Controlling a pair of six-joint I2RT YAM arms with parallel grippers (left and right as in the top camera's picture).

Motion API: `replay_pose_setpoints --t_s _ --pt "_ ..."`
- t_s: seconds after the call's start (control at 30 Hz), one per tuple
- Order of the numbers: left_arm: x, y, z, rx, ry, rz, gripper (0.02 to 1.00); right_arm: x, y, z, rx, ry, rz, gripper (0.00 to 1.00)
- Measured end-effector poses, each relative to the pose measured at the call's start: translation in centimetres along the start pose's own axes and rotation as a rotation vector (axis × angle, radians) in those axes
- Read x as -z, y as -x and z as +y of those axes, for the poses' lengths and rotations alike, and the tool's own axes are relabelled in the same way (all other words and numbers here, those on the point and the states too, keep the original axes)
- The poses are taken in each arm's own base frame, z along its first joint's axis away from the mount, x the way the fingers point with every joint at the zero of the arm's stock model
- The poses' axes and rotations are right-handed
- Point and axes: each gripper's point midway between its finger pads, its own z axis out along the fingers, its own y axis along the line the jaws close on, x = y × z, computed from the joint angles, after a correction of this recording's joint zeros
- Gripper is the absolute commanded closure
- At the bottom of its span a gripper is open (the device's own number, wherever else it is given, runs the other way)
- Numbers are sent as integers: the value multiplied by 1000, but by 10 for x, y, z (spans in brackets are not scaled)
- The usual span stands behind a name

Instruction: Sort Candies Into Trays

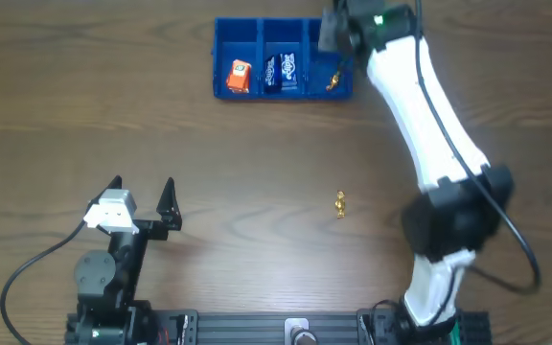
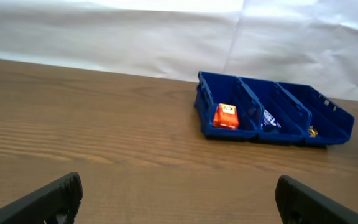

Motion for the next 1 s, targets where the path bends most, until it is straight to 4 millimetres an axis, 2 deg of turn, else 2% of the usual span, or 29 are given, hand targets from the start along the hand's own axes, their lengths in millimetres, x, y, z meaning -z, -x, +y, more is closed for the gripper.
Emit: replay_pose_setpoints --t_s 0.07,0.1,0.2,0.27,0.37,0.4,0.5,0.57,0.67,0.7,0.73,0.77,0.8,0.83,0.87,0.93,1.0 --pt "0 0 0 -1 0 -1 20 -39 0 -2 28 -24 22 871" --pt "0 0 0 -1 -1 -1 20 -74 -15 -3 52 -42 65 869" --pt "0 0 0 -1 -1 -1 20 -116 -42 -4 88 -63 136 864" --pt "0 0 0 0 0 -1 20 -120 -44 -3 94 -63 137 825" --pt "0 0 0 -1 0 -1 20 -120 -42 -1 105 -53 130 623" --pt "0 0 0 0 0 -1 20 -120 -42 0 106 -52 130 584" --pt "0 0 0 0 0 -1 20 -117 -44 2 111 -44 140 549" --pt "0 0 0 0 0 -1 20 -93 -37 2 112 -34 138 533" --pt "0 0 0 -1 0 -2 20 -1 -12 3 109 6 48 503" --pt "0 0 0 0 0 -1 20 39 -15 2 118 25 13 500" --pt "0 0 0 0 0 -1 20 66 -24 3 129 42 -4 500" --pt "0 0 0 0 -1 -1 20 89 -44 5 144 64 -7 500" --pt "0 0 0 0 0 -2 20 98 -75 5 155 72 27 503" --pt "0 0 0 -1 0 0 23 98 -100 5 160 73 65 503" --pt "0 0 0 0 0 2 20 89 -147 0 159 57 150 503" --pt "0 0 0 0 0 1 20 67 -212 -12 156 6 280 503" --pt "0 0 0 0 0 0 20 47 -268 -31 143 -48 389 505"
